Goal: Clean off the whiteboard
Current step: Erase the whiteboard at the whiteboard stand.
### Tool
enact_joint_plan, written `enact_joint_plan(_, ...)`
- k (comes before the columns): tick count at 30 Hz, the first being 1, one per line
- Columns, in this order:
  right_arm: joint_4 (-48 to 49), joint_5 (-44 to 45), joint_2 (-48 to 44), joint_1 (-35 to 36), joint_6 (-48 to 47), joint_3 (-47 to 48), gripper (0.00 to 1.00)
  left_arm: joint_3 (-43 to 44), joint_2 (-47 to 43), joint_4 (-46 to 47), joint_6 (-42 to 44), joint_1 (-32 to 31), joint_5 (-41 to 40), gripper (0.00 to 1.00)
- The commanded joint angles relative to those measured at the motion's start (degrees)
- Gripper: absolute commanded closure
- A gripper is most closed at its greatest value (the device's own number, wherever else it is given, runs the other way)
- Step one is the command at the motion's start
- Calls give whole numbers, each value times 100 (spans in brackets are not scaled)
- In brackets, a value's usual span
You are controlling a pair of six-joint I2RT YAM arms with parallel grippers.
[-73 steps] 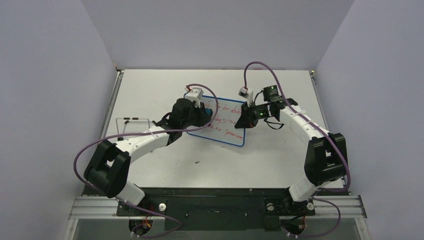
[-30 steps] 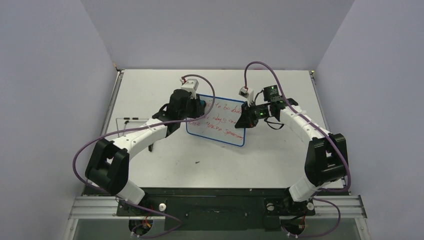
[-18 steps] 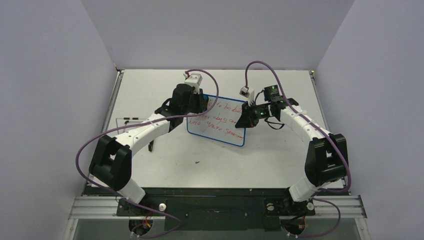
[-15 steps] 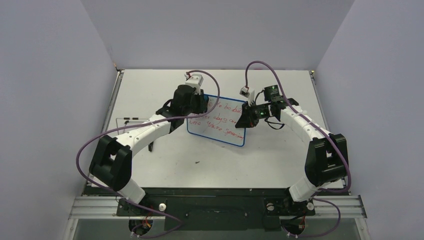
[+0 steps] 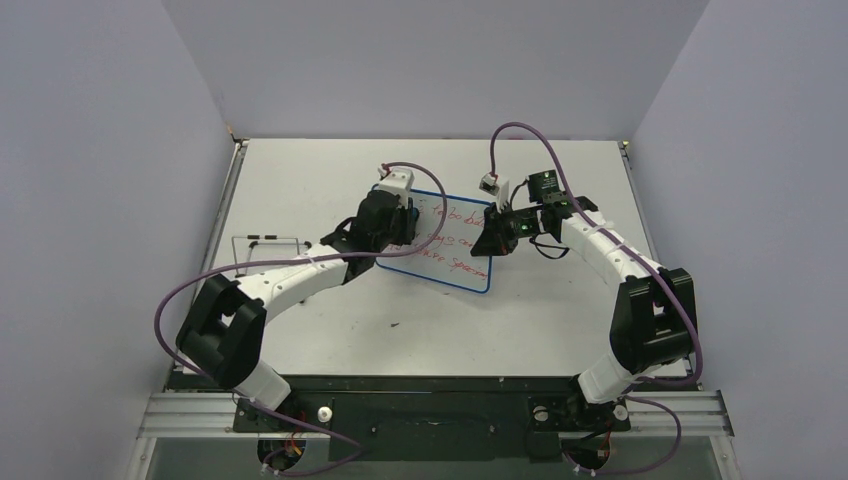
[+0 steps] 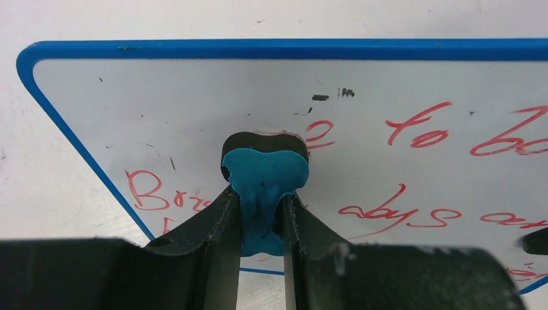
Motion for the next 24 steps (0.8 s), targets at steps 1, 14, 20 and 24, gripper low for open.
enact_joint_plan(1,-283,-369,-296,206,-446,70,100,-49,-77,-65,-103,191,201,100)
enact_joint_plan(14,-285,-357,-324,215,-454,63,100,1084,78,-307,-6,595,901,100)
enact_joint_plan(20,-288,-357,-314,211,-463,67,100,644,159,-143,-105,340,1037,100)
enact_joint_plan(24,-290,-366,-311,211,-457,68,100,233,134,22,-231,96,1025,100)
